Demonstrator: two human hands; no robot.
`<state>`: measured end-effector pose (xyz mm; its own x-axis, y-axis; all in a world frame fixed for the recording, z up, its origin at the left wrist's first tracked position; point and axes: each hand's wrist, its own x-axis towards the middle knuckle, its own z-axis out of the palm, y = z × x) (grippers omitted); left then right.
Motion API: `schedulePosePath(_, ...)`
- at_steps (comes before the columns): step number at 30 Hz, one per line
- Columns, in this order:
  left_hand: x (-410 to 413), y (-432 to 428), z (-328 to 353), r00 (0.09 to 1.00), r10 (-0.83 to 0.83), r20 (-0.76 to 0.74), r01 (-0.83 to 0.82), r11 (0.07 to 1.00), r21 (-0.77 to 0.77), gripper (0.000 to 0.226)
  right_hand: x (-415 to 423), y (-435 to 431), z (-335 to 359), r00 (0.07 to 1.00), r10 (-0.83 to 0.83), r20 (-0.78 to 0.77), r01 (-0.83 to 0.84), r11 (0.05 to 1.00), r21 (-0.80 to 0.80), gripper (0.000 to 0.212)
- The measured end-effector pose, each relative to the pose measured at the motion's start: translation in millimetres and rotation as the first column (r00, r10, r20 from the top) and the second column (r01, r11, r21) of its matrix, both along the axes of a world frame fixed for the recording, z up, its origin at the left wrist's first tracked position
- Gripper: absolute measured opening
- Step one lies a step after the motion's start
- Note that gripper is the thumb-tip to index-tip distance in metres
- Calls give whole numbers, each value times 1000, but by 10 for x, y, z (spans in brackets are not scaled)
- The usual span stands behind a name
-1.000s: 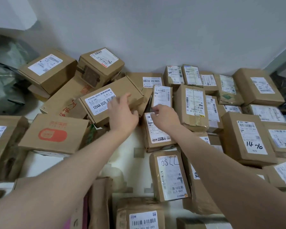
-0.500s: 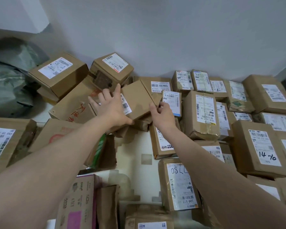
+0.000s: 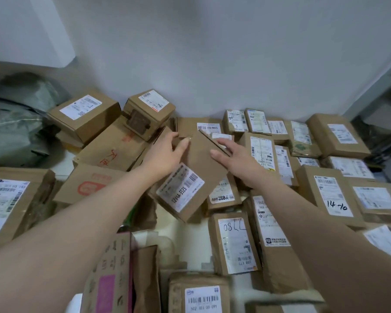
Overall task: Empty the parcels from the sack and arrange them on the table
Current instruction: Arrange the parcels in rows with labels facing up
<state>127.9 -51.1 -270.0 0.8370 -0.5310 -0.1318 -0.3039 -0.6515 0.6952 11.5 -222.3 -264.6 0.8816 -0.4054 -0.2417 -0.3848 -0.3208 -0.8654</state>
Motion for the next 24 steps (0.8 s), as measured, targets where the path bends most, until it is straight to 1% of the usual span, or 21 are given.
schedulePosePath(1, -42, 4, 11, 1000, 25, 1, -25, 1000, -19, 48, -55, 19, 54, 996, 73, -50, -74, 997, -15, 40)
schedulePosePath(2, -90, 16, 11, 999, 38, 26, -38, 999, 5, 41, -91, 66, 84, 987, 135, -91, -138, 990, -27, 38)
schedulePosePath(4, -166, 61, -38, 998, 34, 58, -41, 993, 111, 37, -104, 194, 29, 960, 219, -174, -242, 962, -125, 45)
schedulePosePath(6, -186, 120, -146, 999, 52, -7, -49, 981, 188, 48, -91, 340, -78, 928, 273, -252, -336, 907, -253, 51)
schedulePosePath(7, -183, 154, -194, 997, 70, -43, -59, 976, 208, 52, -84, 406, -151, 906, 302, -297, -387, 877, -285, 52)
schedulePosePath(10, -151, 224, -235, 995, 90, -40, -76, 961, 267, 57, -66, 597, -350, 815, 388, -431, -532, 796, -290, 52)
schedulePosePath(12, -107, 235, -261, 995, 99, -26, -88, 956, 282, 62, -22, 711, -454, 780, 367, -507, -571, 748, -336, 48)
schedulePosePath(13, -87, 228, -272, 994, 105, -35, -92, 956, 280, 63, 15, 758, -506, 776, 346, -527, -572, 738, -358, 48)
schedulePosePath(14, -64, 211, -289, 993, 112, -46, -96, 957, 273, 64, 59, 796, -542, 778, 317, -543, -567, 727, -388, 52)
schedulePosePath(15, -40, 185, -311, 992, 115, -52, -97, 959, 268, 64, 107, 809, -574, 814, 275, -511, -525, 724, -448, 54)
schedulePosePath(16, -14, 154, -333, 992, 114, -45, -98, 957, 273, 63, 160, 795, -579, 874, 200, -442, -428, 747, -508, 49)
schedulePosePath(17, 17, 118, -354, 993, 118, -21, -107, 952, 287, 61, 216, 752, -581, 936, 104, -337, -293, 761, -579, 41)
schedulePosePath(18, 52, 80, -370, 991, 132, 16, -131, 944, 303, 58, 282, 695, -579, 970, 10, -241, -163, 763, -626, 37)
schedulePosePath(19, 86, 45, -369, 986, 157, 54, -166, 934, 316, 56, 355, 638, -557, 982, -64, -176, -65, 765, -641, 39)
schedulePosePath(20, 131, 6, -376, 981, 177, 84, -195, 924, 328, 56, 437, 582, -547, 983, -108, -151, -15, 765, -644, 45)
schedulePosePath(22, 249, -56, -374, 974, 197, 113, -226, 897, 379, 59, 620, 506, -548, 978, -140, -152, 12, 771, -637, 55)
schedulePosePath(24, 420, -98, -381, 973, 215, 83, -228, 849, 476, 64, 829, 503, -607, 970, -158, -182, 0, 756, -654, 64)
